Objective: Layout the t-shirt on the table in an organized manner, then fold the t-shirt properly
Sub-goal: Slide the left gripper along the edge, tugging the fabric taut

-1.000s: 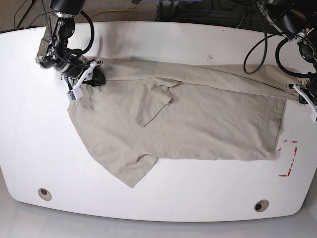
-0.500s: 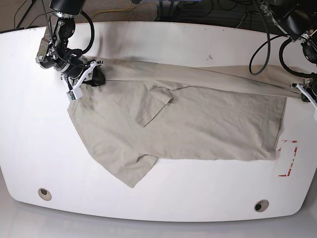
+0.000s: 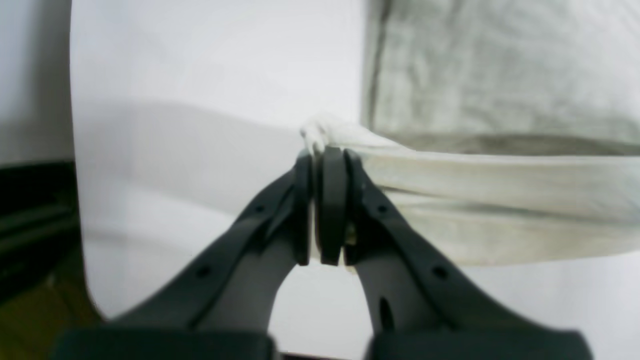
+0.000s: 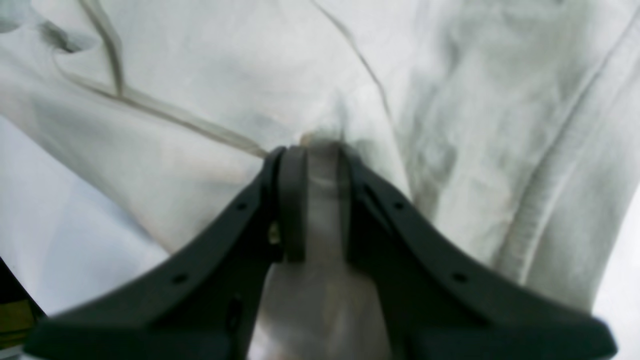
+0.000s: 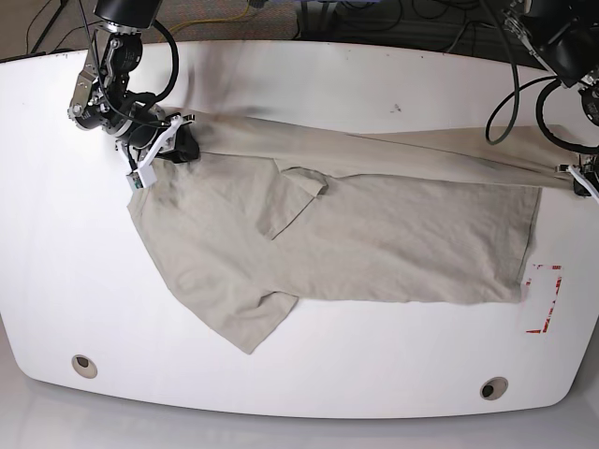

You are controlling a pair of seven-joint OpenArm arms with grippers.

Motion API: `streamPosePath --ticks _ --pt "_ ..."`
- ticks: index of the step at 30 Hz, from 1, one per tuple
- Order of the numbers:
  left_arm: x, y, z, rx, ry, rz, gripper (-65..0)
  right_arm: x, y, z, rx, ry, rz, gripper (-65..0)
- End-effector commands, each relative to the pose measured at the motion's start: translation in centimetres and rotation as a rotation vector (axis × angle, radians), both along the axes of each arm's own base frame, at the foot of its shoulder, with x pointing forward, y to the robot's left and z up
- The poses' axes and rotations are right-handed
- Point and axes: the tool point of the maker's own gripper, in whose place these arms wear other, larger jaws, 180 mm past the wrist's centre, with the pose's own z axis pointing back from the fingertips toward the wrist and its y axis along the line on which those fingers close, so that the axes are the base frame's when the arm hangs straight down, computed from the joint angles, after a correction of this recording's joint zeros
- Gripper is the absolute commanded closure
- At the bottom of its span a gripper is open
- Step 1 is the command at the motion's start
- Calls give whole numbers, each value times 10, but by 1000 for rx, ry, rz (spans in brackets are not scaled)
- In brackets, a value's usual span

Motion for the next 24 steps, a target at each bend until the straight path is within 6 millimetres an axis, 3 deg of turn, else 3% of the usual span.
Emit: streamPosePath --ticks 1,8,10,19,21,24 --pt "21 9 30 47 -83 -22 0 -6 -9 -5 -45 41 5 -103" --pt "25 6 32 57 -87 -43 -25 -7 -9 -6 -44 42 5 -103" --pt "25 6 32 57 -87 -43 -72 -7 -9 -6 -44 42 5 -103" --pt "22 15 39 82 -85 -33 -446 -7 -8 -5 -41 41 4 -103" --pt "22 15 40 84 -87 -34 -501 -6 -8 -5 -41 39 4 -103" --pt "16 21 39 94 -75 -27 -525 -6 -8 -5 -41 39 4 -103"
